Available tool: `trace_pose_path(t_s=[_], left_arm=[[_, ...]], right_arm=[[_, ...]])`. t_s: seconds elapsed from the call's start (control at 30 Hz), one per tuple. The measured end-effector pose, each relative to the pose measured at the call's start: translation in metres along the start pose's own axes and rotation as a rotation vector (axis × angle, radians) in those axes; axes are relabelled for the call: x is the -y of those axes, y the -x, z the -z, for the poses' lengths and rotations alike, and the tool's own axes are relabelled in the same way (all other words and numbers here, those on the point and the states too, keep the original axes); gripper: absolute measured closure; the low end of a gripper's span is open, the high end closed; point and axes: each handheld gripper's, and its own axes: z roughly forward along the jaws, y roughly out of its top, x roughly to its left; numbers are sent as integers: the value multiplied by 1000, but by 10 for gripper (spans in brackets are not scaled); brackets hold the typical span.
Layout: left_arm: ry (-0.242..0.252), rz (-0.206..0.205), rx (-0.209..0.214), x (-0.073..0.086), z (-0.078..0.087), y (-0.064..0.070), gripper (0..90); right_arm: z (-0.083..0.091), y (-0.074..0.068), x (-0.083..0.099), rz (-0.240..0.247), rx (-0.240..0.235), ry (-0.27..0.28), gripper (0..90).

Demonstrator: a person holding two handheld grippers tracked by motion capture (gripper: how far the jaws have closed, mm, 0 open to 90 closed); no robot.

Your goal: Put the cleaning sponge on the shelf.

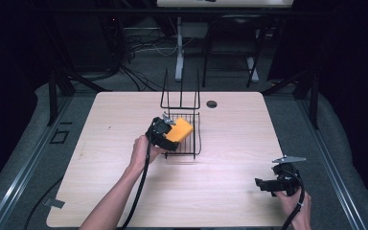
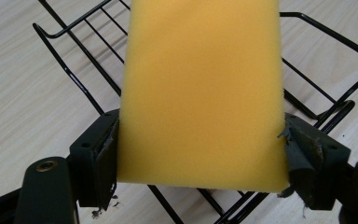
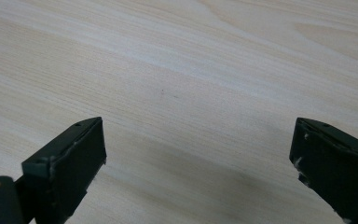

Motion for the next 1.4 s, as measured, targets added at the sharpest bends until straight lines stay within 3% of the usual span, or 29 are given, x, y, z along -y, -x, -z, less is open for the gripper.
trace_pose_path(t_s=[0.43, 1.1, 1.4], left_arm=[[-20, -3, 38, 0, -14, 7, 229], [-47, 6, 46, 1, -22, 5, 219], [-44, 21, 54, 2, -23, 5, 132]], right_arm=[[1, 1, 0, 3, -3, -4, 33], [0, 0, 0, 4, -3, 0, 33], [0, 0, 0, 4, -2, 1, 33]])
